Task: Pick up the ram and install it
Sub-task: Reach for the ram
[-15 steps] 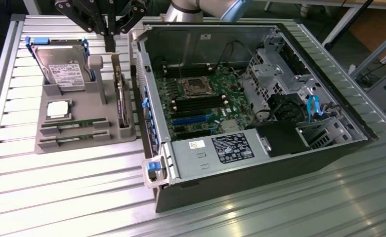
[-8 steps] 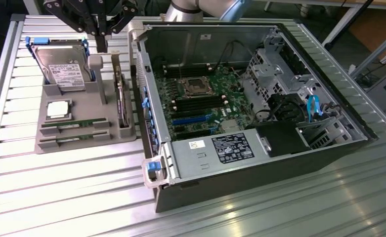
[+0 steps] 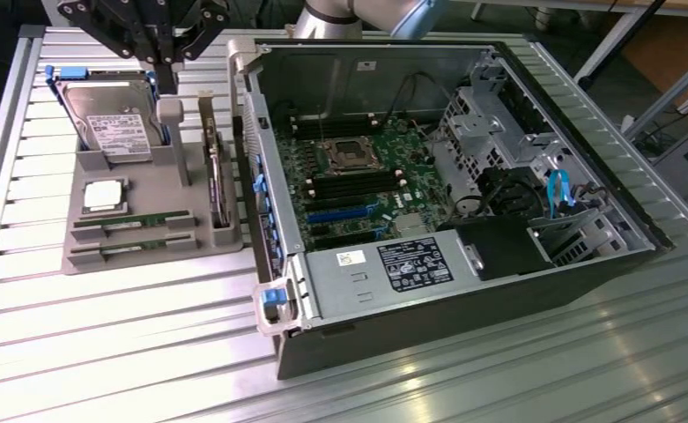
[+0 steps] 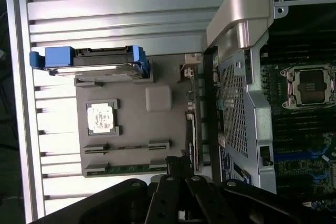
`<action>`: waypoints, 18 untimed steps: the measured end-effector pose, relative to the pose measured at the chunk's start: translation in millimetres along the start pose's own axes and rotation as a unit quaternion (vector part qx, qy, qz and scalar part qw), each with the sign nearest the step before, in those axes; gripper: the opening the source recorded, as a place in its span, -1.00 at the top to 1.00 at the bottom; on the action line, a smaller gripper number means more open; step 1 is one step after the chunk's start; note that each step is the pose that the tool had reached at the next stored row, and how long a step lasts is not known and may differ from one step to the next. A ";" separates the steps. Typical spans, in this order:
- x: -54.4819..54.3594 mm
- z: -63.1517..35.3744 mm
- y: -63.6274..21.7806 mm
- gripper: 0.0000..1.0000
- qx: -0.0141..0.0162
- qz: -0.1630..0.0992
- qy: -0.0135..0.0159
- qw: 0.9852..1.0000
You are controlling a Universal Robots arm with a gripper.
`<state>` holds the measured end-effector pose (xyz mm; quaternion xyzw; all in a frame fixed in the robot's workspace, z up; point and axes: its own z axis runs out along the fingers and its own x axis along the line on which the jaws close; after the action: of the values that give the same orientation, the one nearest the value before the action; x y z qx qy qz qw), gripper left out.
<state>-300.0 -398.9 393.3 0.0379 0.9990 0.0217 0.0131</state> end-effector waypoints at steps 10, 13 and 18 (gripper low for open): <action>16.8 -0.4 -1.5 0.80 0.000 0.000 0.000 1.000; 20.9 -0.6 -1.8 0.80 0.000 0.000 0.000 1.000; 23.1 -0.6 -1.9 0.80 0.000 0.000 0.000 1.000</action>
<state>-323.2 -399.1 393.3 0.0379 0.9990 0.0217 0.0131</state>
